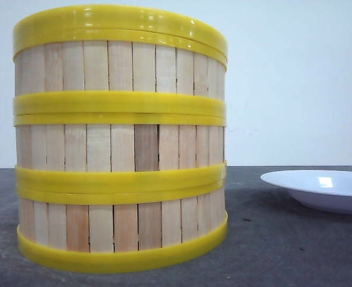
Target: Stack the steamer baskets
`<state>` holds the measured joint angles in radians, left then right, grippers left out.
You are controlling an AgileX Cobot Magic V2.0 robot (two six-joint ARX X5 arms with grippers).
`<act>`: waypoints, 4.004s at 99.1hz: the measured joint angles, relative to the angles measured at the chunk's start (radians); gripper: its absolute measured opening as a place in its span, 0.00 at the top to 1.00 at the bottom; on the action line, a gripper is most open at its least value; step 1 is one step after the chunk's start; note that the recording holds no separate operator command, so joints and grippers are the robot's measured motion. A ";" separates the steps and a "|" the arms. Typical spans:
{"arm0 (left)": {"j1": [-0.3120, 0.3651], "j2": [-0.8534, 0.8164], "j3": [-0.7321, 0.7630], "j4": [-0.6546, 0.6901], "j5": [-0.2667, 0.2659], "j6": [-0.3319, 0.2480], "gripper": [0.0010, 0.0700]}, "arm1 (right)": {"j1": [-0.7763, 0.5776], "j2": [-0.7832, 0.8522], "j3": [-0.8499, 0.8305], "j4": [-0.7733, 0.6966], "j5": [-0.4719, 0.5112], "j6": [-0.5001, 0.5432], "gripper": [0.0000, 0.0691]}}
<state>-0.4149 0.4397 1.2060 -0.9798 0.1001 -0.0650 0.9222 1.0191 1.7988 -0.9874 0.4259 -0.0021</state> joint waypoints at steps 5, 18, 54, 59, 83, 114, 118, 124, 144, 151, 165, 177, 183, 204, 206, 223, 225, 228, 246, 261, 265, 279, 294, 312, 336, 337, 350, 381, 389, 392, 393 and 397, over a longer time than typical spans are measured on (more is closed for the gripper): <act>0.000 -0.023 -0.031 0.025 0.000 0.002 0.62 | 0.000 -0.051 -0.061 0.005 0.022 0.006 0.35; 0.000 -0.111 -0.151 0.094 0.000 0.002 0.62 | 0.000 -0.205 -0.272 0.020 0.091 0.037 0.35; 0.000 -0.303 -0.399 0.084 0.003 -0.006 0.62 | 0.000 -0.570 -0.791 0.011 0.129 0.212 0.35; 0.000 -0.304 -0.399 0.084 0.002 -0.006 0.62 | 0.000 -0.583 -0.808 0.010 0.129 0.230 0.35; 0.000 -0.304 -0.399 0.078 0.003 -0.006 0.66 | 0.000 -0.587 -0.810 0.037 0.147 0.266 0.45; 0.000 -0.304 -0.399 0.075 0.002 -0.007 0.97 | 0.000 -0.587 -0.810 0.042 0.147 0.269 0.98; 0.000 -0.304 -0.399 0.068 0.003 -0.007 0.97 | 0.000 -0.587 -0.810 0.043 0.147 0.269 0.99; 0.000 -0.304 -0.399 0.065 0.002 -0.007 0.97 | 0.000 -0.587 -0.810 0.043 0.147 0.269 0.99; 0.000 -0.303 -0.399 0.070 0.003 -0.007 0.97 | 0.000 -0.587 -0.810 0.055 0.147 0.269 0.99; 0.000 -0.304 -0.399 0.070 0.002 -0.007 0.97 | 0.000 -0.587 -0.810 0.056 0.147 0.269 0.99; 0.000 -0.304 -0.399 0.071 0.003 -0.007 0.97 | 0.000 -0.587 -0.810 0.056 0.147 0.269 0.99; 0.000 -0.304 -0.399 0.071 0.003 -0.007 0.97 | 0.000 -0.587 -0.810 0.056 0.147 0.269 0.99; 0.000 -0.304 -0.399 0.071 0.002 -0.007 0.97 | 0.000 -0.587 -0.810 0.056 0.147 0.269 0.99; 0.009 -0.304 -0.399 0.071 0.001 -0.004 0.97 | 0.000 -0.587 -0.810 0.056 0.147 0.269 0.99; 0.014 -0.304 -0.399 0.071 0.000 -0.003 0.97 | 0.000 -0.587 -0.810 0.056 0.147 0.269 0.99; 0.087 -0.304 -0.414 0.123 -0.056 -0.002 0.97 | 0.000 -0.587 -0.810 0.057 0.147 0.269 0.99; 0.098 -0.304 -0.421 0.138 -0.065 -0.002 0.97 | 0.000 -0.587 -0.810 0.056 0.147 0.269 0.99; 0.114 -0.304 -0.436 0.160 -0.078 -0.002 0.97 | 0.000 -0.587 -0.810 0.057 0.147 0.269 0.99; 0.223 -0.304 -0.574 0.318 -0.122 0.004 0.97 | 0.000 -0.587 -0.810 0.057 0.147 0.269 0.99; 0.302 -0.304 -0.718 0.475 -0.123 0.021 0.97 | 0.000 -0.587 -0.810 0.057 0.147 0.269 0.99; 0.320 -0.306 -0.759 0.520 -0.123 0.026 0.97 | 0.000 -0.587 -0.810 0.057 0.147 0.269 0.99; 0.362 -0.338 -0.891 0.647 -0.123 0.033 0.97 | 0.000 -0.587 -0.810 0.057 0.147 0.269 0.99; 0.384 -0.388 -1.003 0.712 -0.123 0.039 0.97 | 0.000 -0.587 -0.810 0.057 0.147 0.269 0.99; 0.395 -0.434 -1.080 0.723 -0.123 0.047 0.97 | 0.000 -0.587 -0.810 0.057 0.147 0.269 0.99; 0.408 -0.435 -1.143 0.733 -0.124 0.047 0.97 | 0.000 -0.587 -0.810 0.057 0.147 0.269 0.99; 0.408 -0.435 -1.145 0.734 -0.124 0.047 0.97 | 0.000 -0.587 -0.810 0.057 0.147 0.269 0.99; 0.408 -0.435 -1.151 0.740 -0.124 0.047 0.97 | 0.000 -0.587 -0.810 0.057 0.147 0.269 0.99; 0.408 -0.435 -1.170 0.787 -0.124 0.050 0.97 | 0.000 -0.587 -0.810 0.057 0.147 0.269 0.99; 0.408 -0.435 -1.173 0.795 -0.124 0.050 0.97 | 0.000 -0.587 -0.810 0.057 0.147 0.269 0.99; 0.408 -0.435 -1.173 0.795 -0.124 0.050 0.97 | 0.000 -0.587 -0.810 0.057 0.147 0.269 0.99; 0.408 -0.435 -1.173 0.795 -0.124 0.050 0.97 | 0.000 -0.587 -0.810 0.057 0.147 0.269 0.99; 0.408 -0.435 -1.173 0.795 -0.124 0.050 0.97 | 0.000 -0.587 -0.810 0.057 0.147 0.269 0.99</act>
<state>-0.0067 0.0051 0.0326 -0.1844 -0.0238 -0.0147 0.9226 0.4316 0.9886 -0.9306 0.5732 0.2668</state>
